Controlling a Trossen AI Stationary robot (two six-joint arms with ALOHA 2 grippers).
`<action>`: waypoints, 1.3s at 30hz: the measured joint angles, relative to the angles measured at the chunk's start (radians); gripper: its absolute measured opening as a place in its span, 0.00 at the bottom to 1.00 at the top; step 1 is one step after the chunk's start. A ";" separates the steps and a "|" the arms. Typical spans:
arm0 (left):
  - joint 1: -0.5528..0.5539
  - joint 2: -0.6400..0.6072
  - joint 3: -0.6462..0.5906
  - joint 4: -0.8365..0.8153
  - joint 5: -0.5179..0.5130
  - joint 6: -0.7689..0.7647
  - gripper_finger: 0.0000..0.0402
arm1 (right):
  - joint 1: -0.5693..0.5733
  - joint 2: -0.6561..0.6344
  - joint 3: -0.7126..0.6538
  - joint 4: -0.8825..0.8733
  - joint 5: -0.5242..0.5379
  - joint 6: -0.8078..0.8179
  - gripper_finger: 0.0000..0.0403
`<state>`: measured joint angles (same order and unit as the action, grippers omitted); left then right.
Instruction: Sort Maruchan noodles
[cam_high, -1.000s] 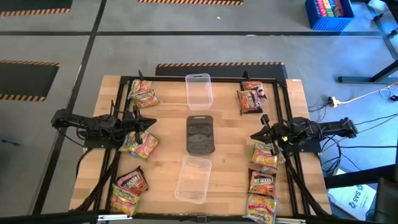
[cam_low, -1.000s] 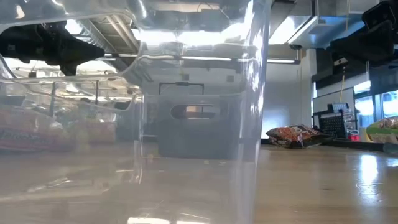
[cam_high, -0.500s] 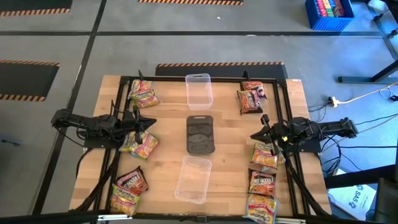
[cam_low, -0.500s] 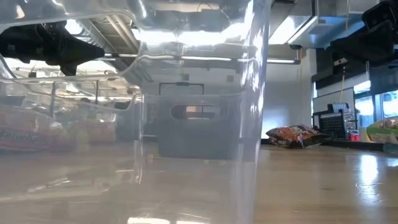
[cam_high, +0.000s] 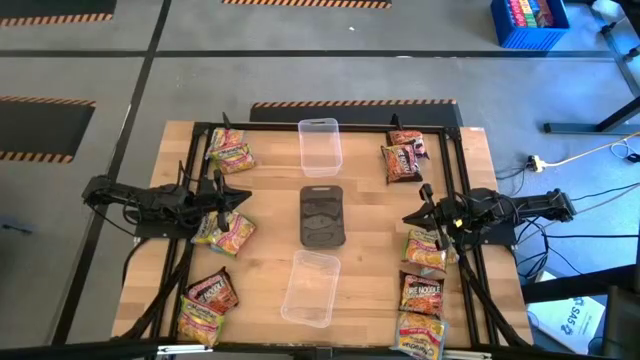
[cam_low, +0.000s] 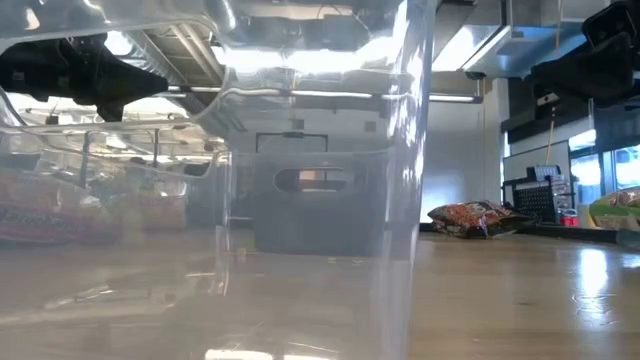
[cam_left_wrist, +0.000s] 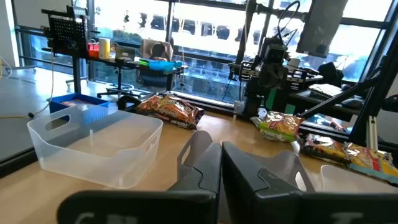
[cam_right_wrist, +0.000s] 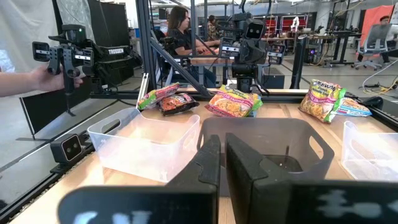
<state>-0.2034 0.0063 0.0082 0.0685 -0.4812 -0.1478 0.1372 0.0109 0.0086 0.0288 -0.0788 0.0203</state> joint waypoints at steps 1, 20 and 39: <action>0.000 0.000 0.000 0.000 0.000 0.000 0.02 | 0.000 0.000 0.000 0.000 0.000 0.000 0.02; 0.018 0.000 0.000 0.311 -0.053 0.000 0.02 | 0.000 0.000 -0.002 0.143 0.274 0.005 0.02; 0.206 0.358 0.032 0.636 0.127 0.069 0.02 | -0.029 0.028 0.007 0.276 0.641 -0.015 0.02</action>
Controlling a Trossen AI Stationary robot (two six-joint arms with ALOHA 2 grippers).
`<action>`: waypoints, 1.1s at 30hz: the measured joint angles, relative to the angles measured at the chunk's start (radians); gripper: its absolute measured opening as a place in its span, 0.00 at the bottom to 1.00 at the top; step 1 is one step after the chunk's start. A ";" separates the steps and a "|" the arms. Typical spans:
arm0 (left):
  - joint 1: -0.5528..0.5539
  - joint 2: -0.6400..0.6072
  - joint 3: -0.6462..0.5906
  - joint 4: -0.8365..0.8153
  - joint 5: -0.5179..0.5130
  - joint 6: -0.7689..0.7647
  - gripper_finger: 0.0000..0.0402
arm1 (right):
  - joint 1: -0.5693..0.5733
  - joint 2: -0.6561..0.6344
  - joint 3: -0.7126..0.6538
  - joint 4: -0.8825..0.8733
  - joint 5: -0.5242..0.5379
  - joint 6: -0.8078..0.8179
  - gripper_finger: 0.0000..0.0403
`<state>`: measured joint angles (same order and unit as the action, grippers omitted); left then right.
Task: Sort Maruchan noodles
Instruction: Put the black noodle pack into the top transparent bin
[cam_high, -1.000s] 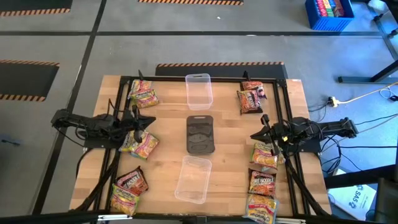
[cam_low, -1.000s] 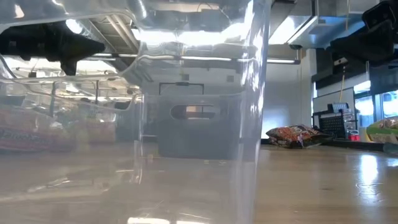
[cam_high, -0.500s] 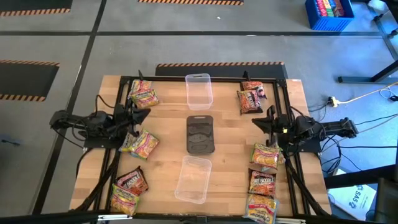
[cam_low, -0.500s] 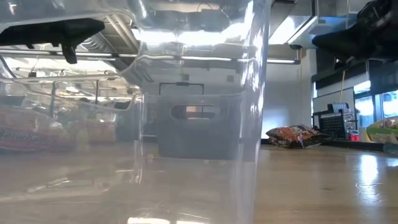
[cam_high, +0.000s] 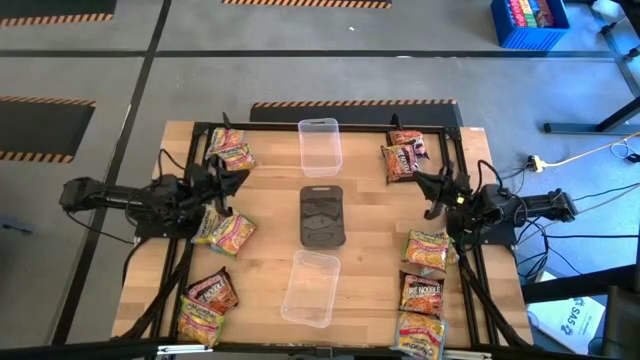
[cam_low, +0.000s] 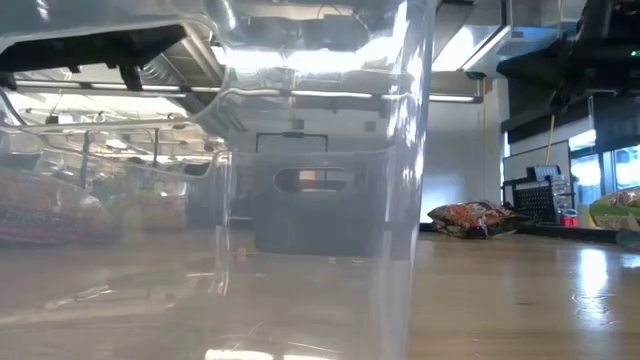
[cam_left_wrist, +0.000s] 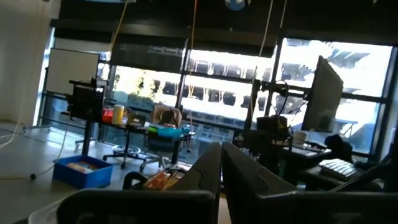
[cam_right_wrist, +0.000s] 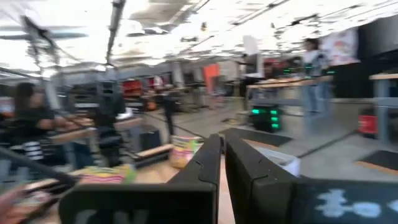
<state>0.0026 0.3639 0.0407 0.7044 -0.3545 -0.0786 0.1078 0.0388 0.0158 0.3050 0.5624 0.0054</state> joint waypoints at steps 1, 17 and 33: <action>0.008 0.027 0.008 0.009 0.000 -0.005 0.02 | -0.019 0.007 0.000 0.001 0.006 -0.007 0.02; 0.216 0.362 0.088 0.161 -0.010 0.021 0.02 | -0.545 0.283 0.005 0.269 -0.206 -0.196 0.02; 0.312 0.429 0.088 0.309 0.102 0.048 0.02 | -0.771 0.756 0.397 -0.127 -0.443 -0.162 0.02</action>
<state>0.3141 0.7929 0.1287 1.0133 -0.2523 -0.0305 -0.6628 0.7948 0.4125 0.1777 0.1199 -0.1567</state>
